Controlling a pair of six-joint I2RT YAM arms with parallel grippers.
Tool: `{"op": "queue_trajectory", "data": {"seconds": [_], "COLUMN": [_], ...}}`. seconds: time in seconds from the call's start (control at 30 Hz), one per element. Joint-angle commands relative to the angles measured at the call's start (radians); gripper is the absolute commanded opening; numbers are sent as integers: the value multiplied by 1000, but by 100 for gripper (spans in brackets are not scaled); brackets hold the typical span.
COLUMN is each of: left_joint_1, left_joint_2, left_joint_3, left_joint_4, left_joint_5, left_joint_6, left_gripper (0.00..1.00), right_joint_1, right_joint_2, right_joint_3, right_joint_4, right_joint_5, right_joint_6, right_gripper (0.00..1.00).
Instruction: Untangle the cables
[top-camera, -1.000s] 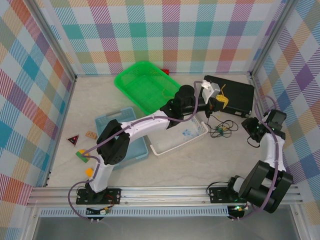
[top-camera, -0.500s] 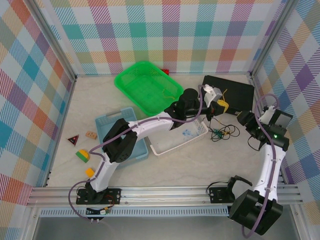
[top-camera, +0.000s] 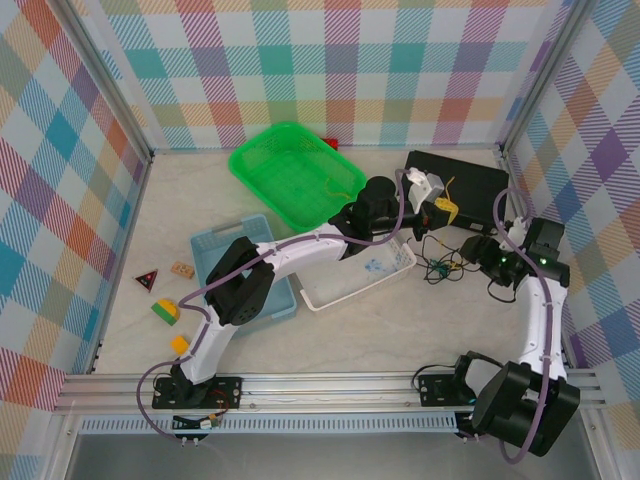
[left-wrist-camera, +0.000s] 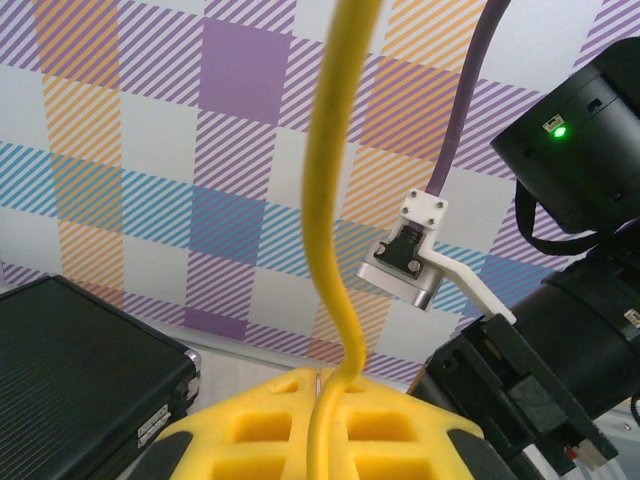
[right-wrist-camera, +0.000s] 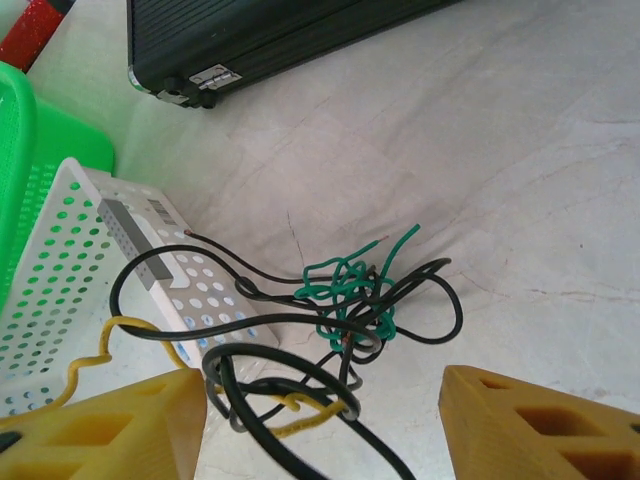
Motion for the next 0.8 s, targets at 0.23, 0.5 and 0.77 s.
{"op": "queue_trajectory", "data": {"seconds": [0.23, 0.5, 0.77], "left_joint_1": [9, 13, 13], "left_joint_2": [-29, -10, 32], "left_joint_3": [17, 37, 103], "left_joint_4": [42, 30, -50], "left_joint_5": [27, -6, -37], "left_joint_6": [-1, -11, 16], "left_gripper": [0, 0, 0], "right_joint_1": [13, 13, 16], "right_joint_2": [27, -37, -251], "right_joint_3": [-96, -122, -122], "right_joint_4": [251, 249, 181], "right_joint_5": [-57, -122, -73], "right_joint_6": [-80, -81, -35], "right_gripper": [46, 2, 0]}}
